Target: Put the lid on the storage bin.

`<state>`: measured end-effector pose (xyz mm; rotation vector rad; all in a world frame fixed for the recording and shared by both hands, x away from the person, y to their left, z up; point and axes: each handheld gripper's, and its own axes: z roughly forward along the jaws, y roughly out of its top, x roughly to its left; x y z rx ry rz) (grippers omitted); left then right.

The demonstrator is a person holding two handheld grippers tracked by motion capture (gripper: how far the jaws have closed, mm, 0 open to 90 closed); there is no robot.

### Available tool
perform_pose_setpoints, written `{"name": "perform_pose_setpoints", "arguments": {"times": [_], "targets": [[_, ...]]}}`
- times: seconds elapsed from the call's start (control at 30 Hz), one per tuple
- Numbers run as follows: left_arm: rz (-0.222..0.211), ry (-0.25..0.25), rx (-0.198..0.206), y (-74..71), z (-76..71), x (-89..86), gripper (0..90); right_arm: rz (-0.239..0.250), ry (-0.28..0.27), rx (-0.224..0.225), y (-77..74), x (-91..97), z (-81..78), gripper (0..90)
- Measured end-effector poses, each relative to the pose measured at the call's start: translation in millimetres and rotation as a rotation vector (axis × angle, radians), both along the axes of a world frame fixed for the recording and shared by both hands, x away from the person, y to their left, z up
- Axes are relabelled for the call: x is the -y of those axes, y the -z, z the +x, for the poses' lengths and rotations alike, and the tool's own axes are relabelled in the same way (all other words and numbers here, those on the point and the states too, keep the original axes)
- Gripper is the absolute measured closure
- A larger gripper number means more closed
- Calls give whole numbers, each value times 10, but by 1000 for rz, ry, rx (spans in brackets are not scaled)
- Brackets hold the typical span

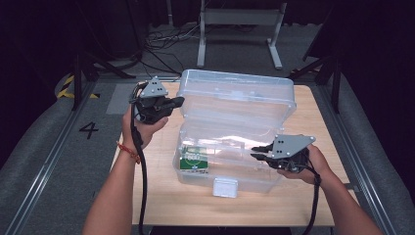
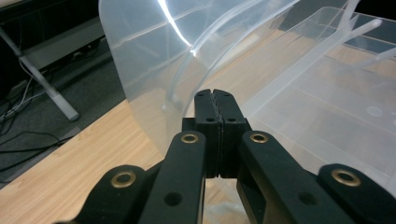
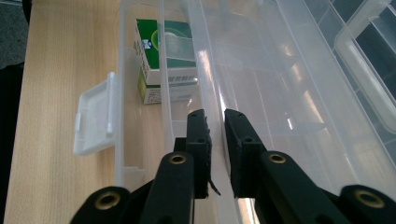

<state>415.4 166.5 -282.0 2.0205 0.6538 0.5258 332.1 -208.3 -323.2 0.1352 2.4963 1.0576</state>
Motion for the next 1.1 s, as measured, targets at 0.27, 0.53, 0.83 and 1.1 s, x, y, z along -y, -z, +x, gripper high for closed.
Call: {"name": "perform_pose_setpoints", "arguments": {"times": [0.27, 0.53, 0.83, 1.1], "targets": [[-2, 2, 6, 13, -51, -40, 899, 15, 24, 2, 16, 31, -51, 749], [-1, 1, 8, 10, -64, -58, 895, 21, 36, 11, 21, 70, -88, 758], [-2, 14, 14, 47, -123, -65, 896, 33, 49, 26, 20, 157, -140, 788], [-16, 21, 17, 124, -223, -115, 887, 60, 57, 19, 13, 290, -187, 788]]}}
